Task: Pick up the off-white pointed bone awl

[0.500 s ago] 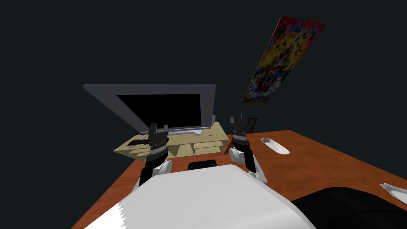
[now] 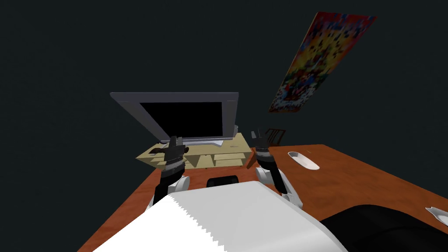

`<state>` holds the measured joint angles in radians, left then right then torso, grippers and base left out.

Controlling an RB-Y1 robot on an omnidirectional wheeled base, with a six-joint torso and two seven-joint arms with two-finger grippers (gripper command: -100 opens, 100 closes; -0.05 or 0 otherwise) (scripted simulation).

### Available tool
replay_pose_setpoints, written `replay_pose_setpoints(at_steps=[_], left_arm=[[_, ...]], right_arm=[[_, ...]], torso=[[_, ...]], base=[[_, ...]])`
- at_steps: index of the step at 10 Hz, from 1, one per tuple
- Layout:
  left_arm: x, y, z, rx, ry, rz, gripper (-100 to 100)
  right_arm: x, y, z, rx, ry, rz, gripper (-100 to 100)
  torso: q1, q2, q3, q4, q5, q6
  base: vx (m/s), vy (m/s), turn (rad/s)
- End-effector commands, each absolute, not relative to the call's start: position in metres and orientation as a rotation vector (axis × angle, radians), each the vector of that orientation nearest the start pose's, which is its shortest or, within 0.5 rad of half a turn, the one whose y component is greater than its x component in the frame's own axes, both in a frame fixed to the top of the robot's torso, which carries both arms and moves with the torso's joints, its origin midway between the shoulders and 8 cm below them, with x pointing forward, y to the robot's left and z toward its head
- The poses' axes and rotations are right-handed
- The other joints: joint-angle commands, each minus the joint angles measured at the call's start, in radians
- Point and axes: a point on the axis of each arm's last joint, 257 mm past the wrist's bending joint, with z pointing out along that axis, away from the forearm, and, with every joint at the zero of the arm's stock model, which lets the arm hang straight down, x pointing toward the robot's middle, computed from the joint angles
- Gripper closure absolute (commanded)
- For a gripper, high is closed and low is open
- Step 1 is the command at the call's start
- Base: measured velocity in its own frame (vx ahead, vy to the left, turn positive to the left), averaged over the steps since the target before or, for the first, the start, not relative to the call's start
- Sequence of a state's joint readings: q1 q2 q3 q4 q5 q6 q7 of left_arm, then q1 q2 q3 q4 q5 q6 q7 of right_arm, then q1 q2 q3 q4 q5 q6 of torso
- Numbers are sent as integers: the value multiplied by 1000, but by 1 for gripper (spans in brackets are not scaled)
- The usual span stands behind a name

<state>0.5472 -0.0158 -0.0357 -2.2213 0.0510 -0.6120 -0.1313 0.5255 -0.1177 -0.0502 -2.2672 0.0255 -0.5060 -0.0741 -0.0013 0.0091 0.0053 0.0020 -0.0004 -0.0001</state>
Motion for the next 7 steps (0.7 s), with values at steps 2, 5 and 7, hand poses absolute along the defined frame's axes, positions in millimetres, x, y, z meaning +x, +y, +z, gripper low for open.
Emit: replay_pose_setpoints(at_steps=[2, 5, 7], left_arm=[[332, 281, 4, -651, 591, -1227, 0], [332, 281, 4, -651, 591, -1227, 0], [332, 281, 4, -651, 590, -1228, 0]], right_arm=[[348, -277, -8, 589, 833, 1270, -100], [352, -269, -45, 583, 977, 1231, -100], [353, -265, -67, 578, 1059, 1209, -100]], torso=[[1, -2, -1, 0, 0, 0], [0, -3, -2, -1, 0, 0], [0, -2, -1, 0, 0, 0]], base=[[-79, 9, 62], [-90, -1, 117], [-95, 0, 149]])
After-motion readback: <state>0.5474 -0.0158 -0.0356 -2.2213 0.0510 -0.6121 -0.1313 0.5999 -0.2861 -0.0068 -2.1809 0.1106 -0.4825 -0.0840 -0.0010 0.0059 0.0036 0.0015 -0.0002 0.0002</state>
